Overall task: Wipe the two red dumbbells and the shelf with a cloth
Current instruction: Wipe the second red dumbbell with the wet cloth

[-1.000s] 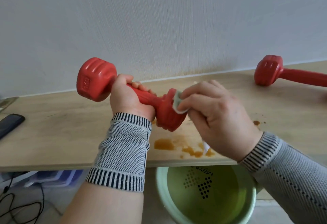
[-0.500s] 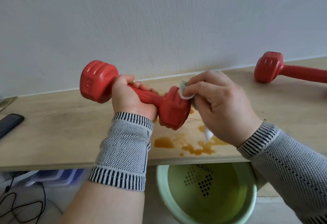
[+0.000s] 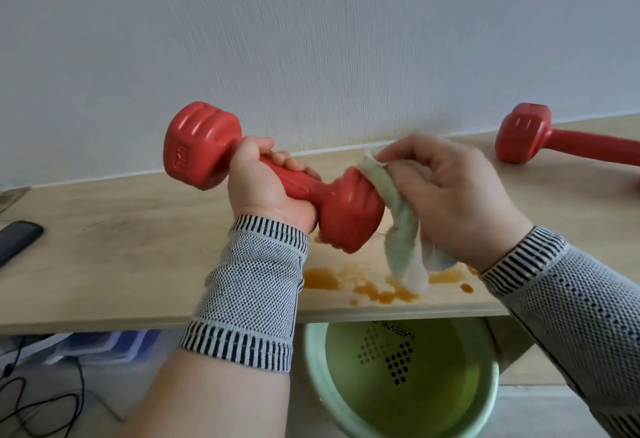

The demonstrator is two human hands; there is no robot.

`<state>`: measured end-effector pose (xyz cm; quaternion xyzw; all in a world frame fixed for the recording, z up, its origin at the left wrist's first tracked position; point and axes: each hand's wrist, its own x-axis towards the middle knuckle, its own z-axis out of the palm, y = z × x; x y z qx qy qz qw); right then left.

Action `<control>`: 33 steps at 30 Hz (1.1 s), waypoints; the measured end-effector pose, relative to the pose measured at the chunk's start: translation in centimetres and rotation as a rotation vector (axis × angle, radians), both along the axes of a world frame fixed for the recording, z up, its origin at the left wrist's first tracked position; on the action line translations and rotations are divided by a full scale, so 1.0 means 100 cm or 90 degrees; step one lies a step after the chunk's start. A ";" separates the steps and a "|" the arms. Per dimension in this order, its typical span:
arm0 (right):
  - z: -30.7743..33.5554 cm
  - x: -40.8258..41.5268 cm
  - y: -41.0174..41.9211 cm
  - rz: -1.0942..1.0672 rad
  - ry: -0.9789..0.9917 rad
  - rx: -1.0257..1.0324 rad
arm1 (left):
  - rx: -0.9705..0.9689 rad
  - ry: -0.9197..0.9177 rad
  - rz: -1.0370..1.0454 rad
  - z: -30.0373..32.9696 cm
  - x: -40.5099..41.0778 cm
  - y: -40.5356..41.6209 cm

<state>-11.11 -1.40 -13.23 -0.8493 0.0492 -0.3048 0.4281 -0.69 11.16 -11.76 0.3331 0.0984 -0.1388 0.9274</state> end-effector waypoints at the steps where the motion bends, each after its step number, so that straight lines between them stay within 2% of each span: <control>1: -0.002 0.000 0.000 -0.002 0.026 -0.062 | 0.014 -0.010 0.008 0.000 0.000 -0.001; 4: -0.007 0.001 -0.002 0.016 0.045 -0.141 | 0.059 -0.035 0.039 -0.001 0.002 0.000; 7: -0.010 -0.001 0.005 0.043 -0.035 -0.181 | 0.098 -0.052 0.060 -0.002 0.004 0.002; 11: -0.013 -0.004 0.015 0.107 -0.101 -0.273 | 0.081 -0.031 0.072 0.000 0.007 0.005; 16: -0.008 0.001 0.003 0.028 -0.118 -0.224 | 0.064 -0.035 0.047 0.001 0.003 0.004; 21: -0.008 -0.006 0.018 0.110 -0.118 -0.297 | 0.064 0.000 0.041 -0.002 0.008 0.010; 27: -0.007 0.003 0.001 0.026 -0.135 -0.172 | 0.025 -0.032 0.022 -0.001 0.002 0.005; 31: -0.005 -0.007 0.013 0.135 -0.134 -0.203 | 0.024 0.022 0.028 0.001 0.007 0.007; 33: -0.005 -0.007 0.009 0.131 -0.126 -0.188 | 0.017 0.033 0.038 0.001 0.007 0.008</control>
